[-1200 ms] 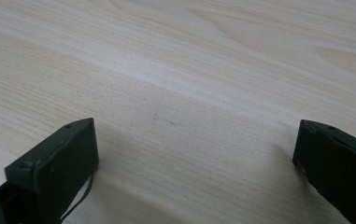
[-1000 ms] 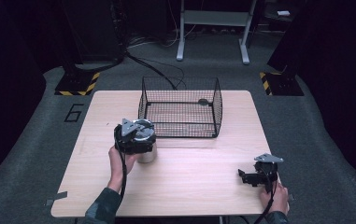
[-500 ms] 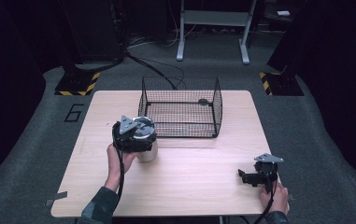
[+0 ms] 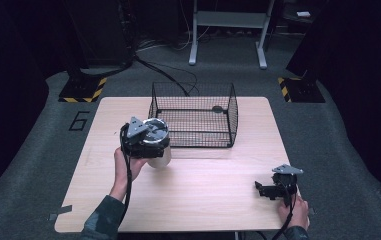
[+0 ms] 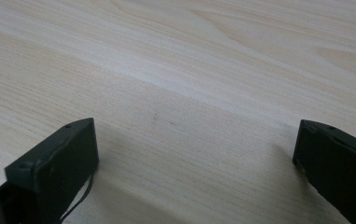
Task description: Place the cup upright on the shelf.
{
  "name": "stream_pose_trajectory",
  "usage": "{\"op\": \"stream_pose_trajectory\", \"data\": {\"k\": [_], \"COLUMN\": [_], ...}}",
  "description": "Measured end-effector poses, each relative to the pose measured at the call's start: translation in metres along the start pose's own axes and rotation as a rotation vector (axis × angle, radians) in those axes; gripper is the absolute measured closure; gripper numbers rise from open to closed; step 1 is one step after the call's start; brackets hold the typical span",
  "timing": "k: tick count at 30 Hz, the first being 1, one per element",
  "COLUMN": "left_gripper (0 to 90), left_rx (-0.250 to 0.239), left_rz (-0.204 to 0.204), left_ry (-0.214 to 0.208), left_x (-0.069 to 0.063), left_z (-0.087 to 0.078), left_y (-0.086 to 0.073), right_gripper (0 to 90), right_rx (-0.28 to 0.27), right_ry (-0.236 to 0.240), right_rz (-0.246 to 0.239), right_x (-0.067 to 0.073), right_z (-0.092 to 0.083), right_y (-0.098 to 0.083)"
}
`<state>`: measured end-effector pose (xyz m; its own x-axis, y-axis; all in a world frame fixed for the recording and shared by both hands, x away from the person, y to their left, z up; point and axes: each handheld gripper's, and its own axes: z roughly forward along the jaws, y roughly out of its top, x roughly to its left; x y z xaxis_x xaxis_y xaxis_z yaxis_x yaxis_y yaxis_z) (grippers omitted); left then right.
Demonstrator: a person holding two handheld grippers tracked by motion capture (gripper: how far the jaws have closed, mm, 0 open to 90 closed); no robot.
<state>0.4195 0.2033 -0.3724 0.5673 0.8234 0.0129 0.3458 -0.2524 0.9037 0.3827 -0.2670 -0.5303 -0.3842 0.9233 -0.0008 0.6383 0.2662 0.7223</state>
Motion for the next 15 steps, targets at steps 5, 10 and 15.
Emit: {"op": "stream_pose_trajectory", "data": {"k": [5, 10, 15], "left_gripper": [4.1, 4.1, 4.1], "left_rx": [-0.004, -0.009, -0.005], "left_rz": [0.01, 0.014, 0.019], "left_ry": [-0.018, -0.031, -0.04], "left_x": [-0.003, -0.005, -0.006], "left_z": [0.002, 0.004, 0.007], "left_y": [0.008, 0.014, 0.02], "right_gripper": [0.0, 0.0, 0.0], "right_rx": [0.002, -0.002, -0.002], "right_ry": [0.001, 0.001, 0.0], "right_rz": [-0.001, 0.0, -0.001], "right_x": [0.0, 0.0, 0.0], "right_z": [0.0, 0.0, 0.0], "right_y": [0.0, 0.0, 0.0]}}
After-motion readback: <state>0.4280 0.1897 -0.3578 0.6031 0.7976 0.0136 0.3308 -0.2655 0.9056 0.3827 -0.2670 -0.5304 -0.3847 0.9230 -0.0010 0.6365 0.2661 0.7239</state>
